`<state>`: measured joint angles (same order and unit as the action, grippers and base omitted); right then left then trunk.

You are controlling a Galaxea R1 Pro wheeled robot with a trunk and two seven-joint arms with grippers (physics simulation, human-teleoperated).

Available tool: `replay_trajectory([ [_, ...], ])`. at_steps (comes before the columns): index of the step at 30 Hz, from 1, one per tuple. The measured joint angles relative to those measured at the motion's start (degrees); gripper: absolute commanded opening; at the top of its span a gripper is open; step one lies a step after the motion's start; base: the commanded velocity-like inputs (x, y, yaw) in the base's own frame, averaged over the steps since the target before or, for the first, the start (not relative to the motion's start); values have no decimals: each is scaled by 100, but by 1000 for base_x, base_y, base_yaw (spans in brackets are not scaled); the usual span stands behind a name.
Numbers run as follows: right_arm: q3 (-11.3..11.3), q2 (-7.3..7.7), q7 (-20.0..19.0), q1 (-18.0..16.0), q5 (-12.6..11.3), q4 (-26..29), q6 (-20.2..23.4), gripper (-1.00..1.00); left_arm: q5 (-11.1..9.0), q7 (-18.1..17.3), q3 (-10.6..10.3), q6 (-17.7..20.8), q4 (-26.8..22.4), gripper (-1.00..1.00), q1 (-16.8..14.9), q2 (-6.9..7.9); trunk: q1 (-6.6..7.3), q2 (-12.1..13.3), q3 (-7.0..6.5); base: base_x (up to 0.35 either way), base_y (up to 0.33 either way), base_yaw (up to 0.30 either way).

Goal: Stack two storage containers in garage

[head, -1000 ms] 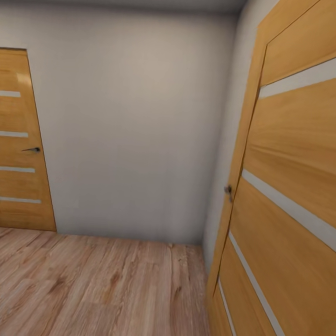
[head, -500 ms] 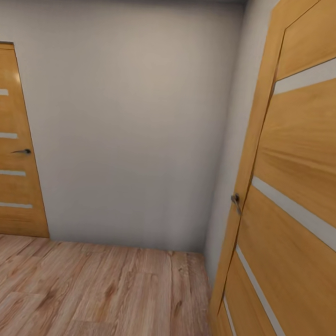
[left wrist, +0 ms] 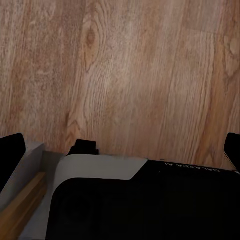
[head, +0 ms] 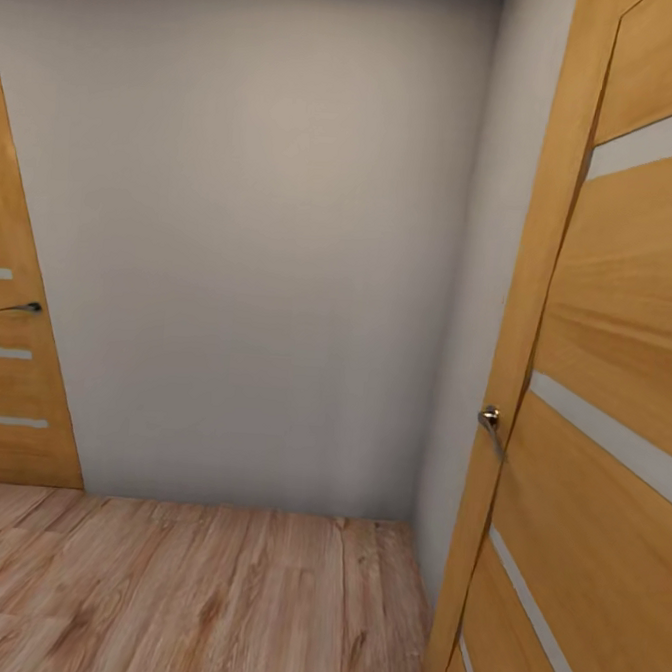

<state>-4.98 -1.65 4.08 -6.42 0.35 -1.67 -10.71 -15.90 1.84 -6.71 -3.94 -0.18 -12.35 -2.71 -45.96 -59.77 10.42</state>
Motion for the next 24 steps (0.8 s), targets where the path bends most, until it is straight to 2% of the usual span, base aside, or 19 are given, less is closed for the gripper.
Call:
replay_trajectory([
  [7, -1, 0, -1, -1, 4, 0, 0, 100, 1, 0, 0, 0, -2, 100, 1, 0, 0, 1, 0, 255, 0, 170],
  [24, -2, 3, 35, 0, -4, 0, -1, 100, 1, 0, 0, 0, 0, 100, 0, 0, 0, 0, 0, 241, 0, 56],
])
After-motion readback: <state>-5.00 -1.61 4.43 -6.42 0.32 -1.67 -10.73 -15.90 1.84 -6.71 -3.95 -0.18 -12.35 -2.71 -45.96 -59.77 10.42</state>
